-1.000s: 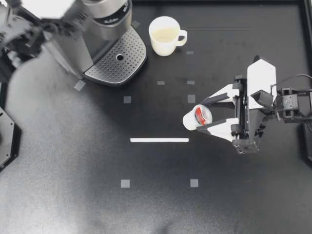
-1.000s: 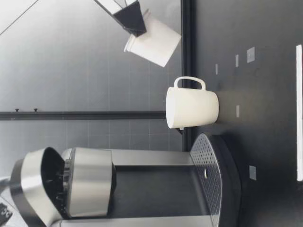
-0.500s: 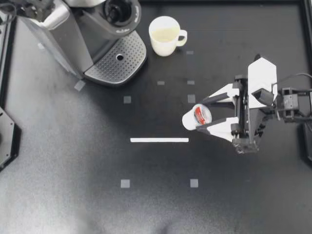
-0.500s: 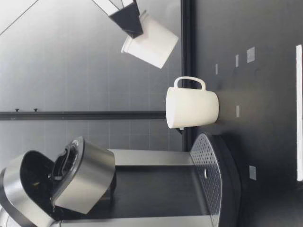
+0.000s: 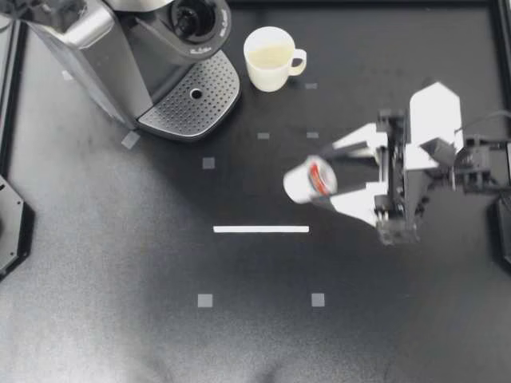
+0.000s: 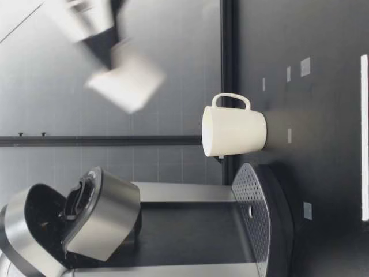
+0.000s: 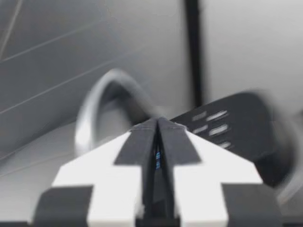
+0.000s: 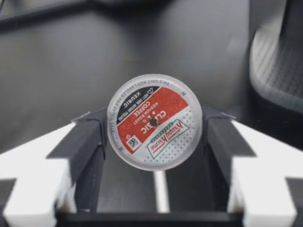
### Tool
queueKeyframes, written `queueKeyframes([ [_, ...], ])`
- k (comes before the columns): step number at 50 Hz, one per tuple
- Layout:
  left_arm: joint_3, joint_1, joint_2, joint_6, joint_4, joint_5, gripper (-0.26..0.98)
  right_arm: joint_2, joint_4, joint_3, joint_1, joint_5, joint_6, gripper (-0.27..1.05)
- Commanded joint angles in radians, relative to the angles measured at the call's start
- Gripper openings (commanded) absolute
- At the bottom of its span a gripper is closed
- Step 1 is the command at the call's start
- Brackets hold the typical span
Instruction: Place the coffee capsule inside the capsule container, then place the cup onto the center of the cup tray.
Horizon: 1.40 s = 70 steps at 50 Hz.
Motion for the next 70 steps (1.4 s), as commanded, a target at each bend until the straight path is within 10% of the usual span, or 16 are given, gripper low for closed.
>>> queueKeyframes([
  [1, 0.0, 0.003, -0.04, -0.028, 0.008, -0.069, 0.11, -0.025, -0.002, -0.069, -0.052, -0.02, -0.037, 0.49],
  [33, 0.12, 0.003, -0.146, -0.044, 0.008, -0.086, 0.11, 0.175, -0.002, -0.499, -0.244, 0.16, -0.278, 0.49],
  [70, 0.123, 0.003, -0.192, -0.044, 0.005, -0.133, 0.11, 0.35, -0.032, -0.611, -0.262, 0.155, -0.288, 0.49],
])
